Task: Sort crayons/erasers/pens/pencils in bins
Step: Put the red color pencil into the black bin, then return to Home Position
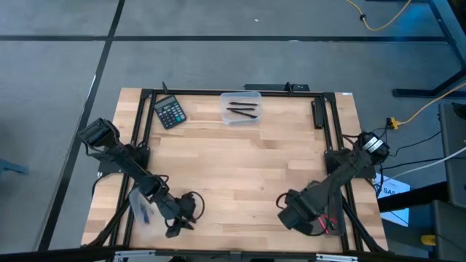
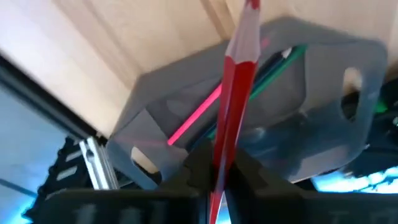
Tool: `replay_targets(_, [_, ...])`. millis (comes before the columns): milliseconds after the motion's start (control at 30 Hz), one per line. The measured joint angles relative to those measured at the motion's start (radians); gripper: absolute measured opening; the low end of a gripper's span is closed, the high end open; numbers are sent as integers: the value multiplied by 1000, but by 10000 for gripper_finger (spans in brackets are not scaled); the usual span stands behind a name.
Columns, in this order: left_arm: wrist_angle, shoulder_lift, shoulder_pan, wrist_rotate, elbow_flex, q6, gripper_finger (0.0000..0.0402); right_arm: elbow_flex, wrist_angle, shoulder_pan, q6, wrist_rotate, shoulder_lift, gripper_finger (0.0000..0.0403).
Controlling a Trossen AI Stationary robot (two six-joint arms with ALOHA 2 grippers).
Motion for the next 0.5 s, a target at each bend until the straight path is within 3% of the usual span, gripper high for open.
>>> replay_targets(100, [-61, 1, -16, 65, -2, -8, 121, -64, 45, 20, 65, -36, 0, 28])
replay_targets(267, [-132, 1, -24, 80, -2, -36, 121, -178, 53, 40, 97, -64, 1, 38])
replay_targets(500, [-134, -5, 14, 77, -2, -35, 121, -168, 82, 9, 70, -36, -1, 121])
